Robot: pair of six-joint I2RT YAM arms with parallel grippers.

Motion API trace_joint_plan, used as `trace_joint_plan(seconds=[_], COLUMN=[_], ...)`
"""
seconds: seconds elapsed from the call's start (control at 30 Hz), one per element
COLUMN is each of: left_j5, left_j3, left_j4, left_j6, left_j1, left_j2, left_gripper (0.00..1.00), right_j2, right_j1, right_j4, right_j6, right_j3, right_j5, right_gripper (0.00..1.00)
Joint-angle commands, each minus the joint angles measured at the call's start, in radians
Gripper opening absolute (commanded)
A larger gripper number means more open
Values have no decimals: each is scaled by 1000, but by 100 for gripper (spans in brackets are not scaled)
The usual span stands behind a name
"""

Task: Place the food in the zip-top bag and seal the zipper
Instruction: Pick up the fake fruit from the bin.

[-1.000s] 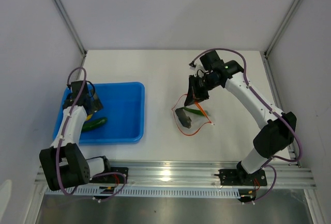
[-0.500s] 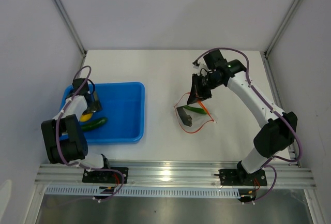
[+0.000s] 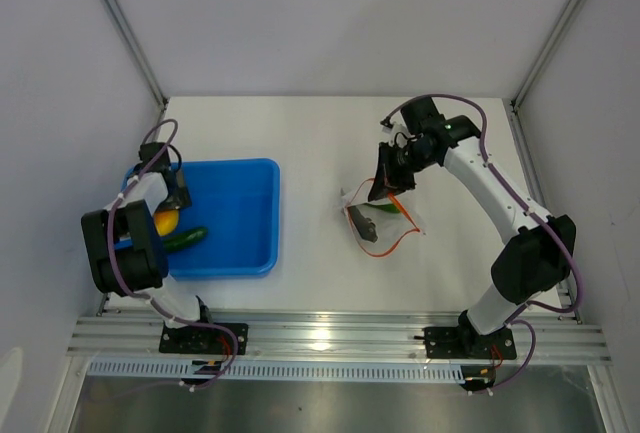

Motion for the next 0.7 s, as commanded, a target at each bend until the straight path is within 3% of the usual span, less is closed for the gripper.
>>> trace_joint_plan(seconds=[0.0,0.17,0.37,0.67], left_j5=[-22,4,47,86], left_j3=[30,38,49,20], left_j4=[10,4,-9,-48], left_j6=[29,29,29,-17], left_j1=[12,19,19,17], left_j2=[24,60,81,-15], left_gripper=[90,76,44,11], right_j2=[-28,-41,-67,-83], right_j1=[-8,-11,-14,-16], right_j4=[10,12,13,58], right_j6=[-4,4,12,35], right_j3=[-4,-7,-28,-53], right_j5=[14,26,44,34], right_gripper=[0,0,0,0])
